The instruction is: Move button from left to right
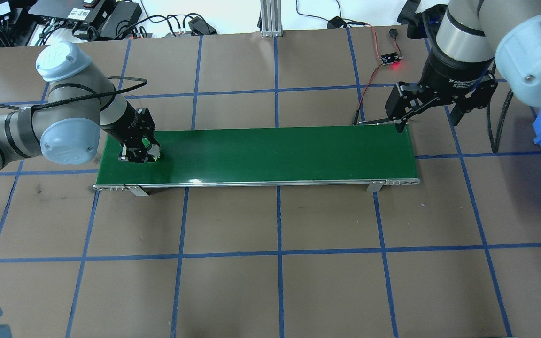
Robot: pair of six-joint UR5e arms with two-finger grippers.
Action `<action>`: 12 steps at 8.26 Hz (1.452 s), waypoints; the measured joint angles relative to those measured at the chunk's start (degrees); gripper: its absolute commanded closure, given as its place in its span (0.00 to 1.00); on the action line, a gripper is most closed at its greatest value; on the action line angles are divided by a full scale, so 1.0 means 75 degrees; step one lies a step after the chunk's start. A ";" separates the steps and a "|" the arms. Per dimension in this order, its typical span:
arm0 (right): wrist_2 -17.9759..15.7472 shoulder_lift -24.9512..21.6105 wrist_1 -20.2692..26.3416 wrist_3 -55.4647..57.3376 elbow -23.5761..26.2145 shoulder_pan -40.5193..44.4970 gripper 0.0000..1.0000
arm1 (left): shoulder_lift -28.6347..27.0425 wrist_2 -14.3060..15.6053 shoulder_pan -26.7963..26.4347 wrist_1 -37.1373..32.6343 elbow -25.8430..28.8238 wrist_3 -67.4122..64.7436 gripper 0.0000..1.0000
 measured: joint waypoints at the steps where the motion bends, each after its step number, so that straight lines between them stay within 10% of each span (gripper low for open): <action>1: 0.0000 0.0000 0.0000 0.0000 0.0000 0.0001 0.00 | -0.0004 0.0082 -0.0001 0.0007 -0.0019 0.0083 0.00; 6: 0.0042 0.0084 -0.0013 0.0014 0.0010 0.0007 0.00 | 0.0309 0.0237 0.0058 -0.0058 0.0049 0.2295 0.00; 8: 0.0033 0.0503 -0.0467 0.0019 0.0216 0.0007 0.00 | 0.0445 0.0943 0.0057 -0.0436 0.0496 0.4843 0.00; 12: -0.0052 0.1586 -0.2391 -0.0018 0.0929 0.0002 0.00 | 0.0481 0.1313 -0.0580 -0.4019 0.3738 0.6899 0.00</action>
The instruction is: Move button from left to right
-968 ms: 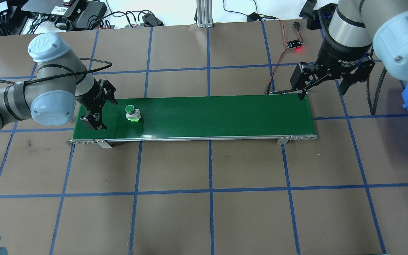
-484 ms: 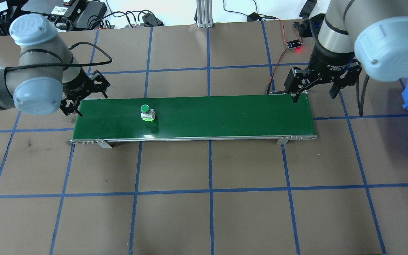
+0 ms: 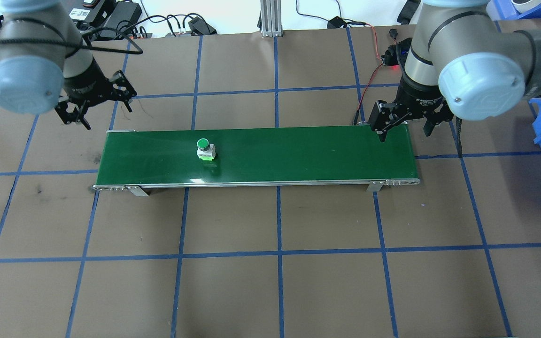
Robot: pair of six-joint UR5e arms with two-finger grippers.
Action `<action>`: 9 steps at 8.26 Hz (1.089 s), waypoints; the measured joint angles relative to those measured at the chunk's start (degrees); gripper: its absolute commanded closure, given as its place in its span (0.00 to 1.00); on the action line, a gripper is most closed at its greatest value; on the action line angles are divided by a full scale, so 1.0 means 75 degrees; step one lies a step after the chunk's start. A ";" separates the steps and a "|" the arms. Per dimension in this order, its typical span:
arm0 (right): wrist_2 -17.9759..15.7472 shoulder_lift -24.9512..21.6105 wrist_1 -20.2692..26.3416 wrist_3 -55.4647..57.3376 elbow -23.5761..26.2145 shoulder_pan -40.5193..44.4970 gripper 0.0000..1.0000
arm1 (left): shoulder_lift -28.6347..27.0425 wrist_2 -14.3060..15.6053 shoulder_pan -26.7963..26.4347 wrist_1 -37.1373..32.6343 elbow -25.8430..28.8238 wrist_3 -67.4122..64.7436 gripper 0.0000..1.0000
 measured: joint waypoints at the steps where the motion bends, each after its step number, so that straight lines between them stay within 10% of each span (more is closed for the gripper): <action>1: 0.0008 0.0101 -0.0167 0.0003 0.0027 0.0000 0.00 | 0.0068 0.0003 -0.0272 -0.0599 0.0575 0.0072 0.00; 9: -0.0047 0.0317 -0.0476 0.0070 -0.0052 0.0000 0.00 | 0.0886 -0.0470 -0.0999 -0.1481 0.1055 0.1149 0.00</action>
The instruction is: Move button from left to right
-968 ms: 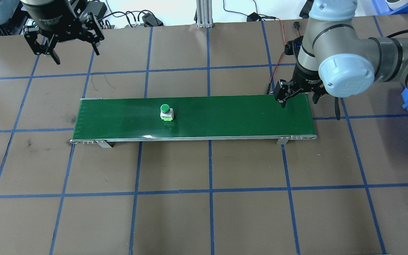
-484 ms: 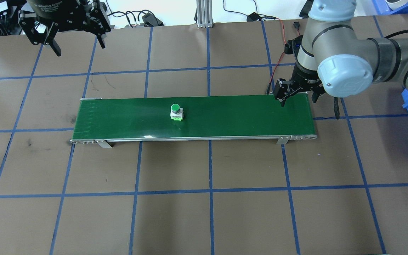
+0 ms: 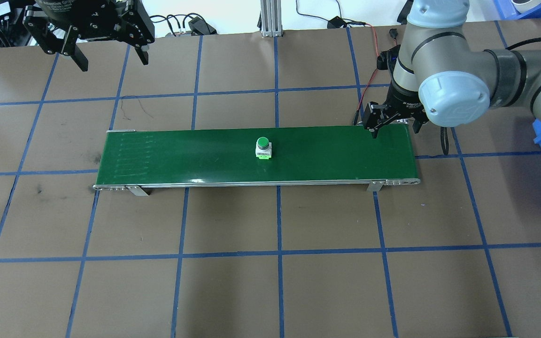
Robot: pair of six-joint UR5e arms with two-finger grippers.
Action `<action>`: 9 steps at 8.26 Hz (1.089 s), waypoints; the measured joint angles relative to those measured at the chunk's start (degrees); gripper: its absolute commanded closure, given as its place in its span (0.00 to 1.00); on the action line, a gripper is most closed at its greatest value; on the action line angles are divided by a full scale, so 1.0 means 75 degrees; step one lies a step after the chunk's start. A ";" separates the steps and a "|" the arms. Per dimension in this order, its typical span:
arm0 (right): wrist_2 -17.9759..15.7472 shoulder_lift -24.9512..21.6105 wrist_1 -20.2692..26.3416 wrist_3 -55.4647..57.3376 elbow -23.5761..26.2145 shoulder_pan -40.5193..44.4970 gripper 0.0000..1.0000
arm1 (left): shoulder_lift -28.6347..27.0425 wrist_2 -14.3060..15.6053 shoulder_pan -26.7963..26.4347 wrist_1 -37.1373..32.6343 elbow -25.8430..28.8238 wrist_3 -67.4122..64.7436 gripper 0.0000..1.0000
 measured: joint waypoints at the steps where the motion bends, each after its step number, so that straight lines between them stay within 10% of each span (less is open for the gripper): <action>1: 0.0046 0.0111 -0.0185 0.0015 0.0004 0.0004 0.00 | 0.0138 -0.0154 -0.0052 -0.0062 -0.0019 0.0021 0.00; 5: 0.0333 0.0281 -0.0660 0.0109 0.0072 0.0002 0.00 | 0.0508 -0.0276 -0.0111 -0.0113 -0.0086 0.0011 0.00; 9: 0.2105 0.0278 -0.0659 0.1614 0.0090 0.0004 0.00 | 0.0647 -0.0267 -0.0118 -0.0130 -0.0145 0.0002 0.00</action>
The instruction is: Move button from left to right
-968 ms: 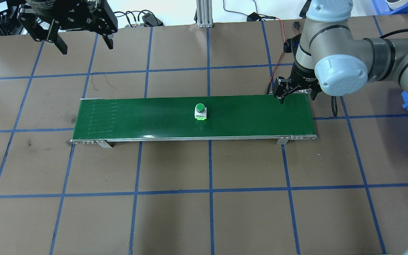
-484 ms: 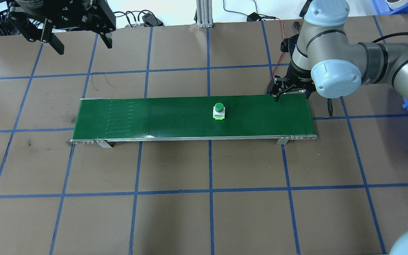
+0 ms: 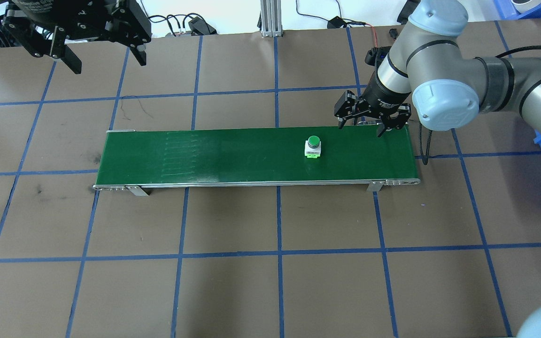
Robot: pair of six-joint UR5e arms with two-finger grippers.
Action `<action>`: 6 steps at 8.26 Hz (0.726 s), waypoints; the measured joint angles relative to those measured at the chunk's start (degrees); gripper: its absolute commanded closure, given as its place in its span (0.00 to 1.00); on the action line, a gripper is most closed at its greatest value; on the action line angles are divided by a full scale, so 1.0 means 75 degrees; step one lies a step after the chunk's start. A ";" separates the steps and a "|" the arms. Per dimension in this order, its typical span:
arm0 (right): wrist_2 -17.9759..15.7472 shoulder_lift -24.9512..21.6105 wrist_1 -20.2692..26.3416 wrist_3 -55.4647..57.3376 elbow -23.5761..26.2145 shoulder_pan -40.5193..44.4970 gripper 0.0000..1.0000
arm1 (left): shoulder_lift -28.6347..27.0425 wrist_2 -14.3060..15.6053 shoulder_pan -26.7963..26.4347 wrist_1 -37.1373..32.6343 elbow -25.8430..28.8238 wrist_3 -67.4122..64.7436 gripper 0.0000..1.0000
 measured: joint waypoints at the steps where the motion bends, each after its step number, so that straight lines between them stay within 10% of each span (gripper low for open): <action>1: 0.0032 -0.0006 0.0000 0.0070 0.0002 0.0001 0.00 | 0.0041 -0.0004 -0.0002 0.0010 -0.0084 0.0005 0.00; 6: 0.0060 0.0004 0.0006 0.0207 0.0113 0.0013 0.01 | 0.0205 -0.0005 -0.0007 0.0047 -0.0249 -0.0063 0.00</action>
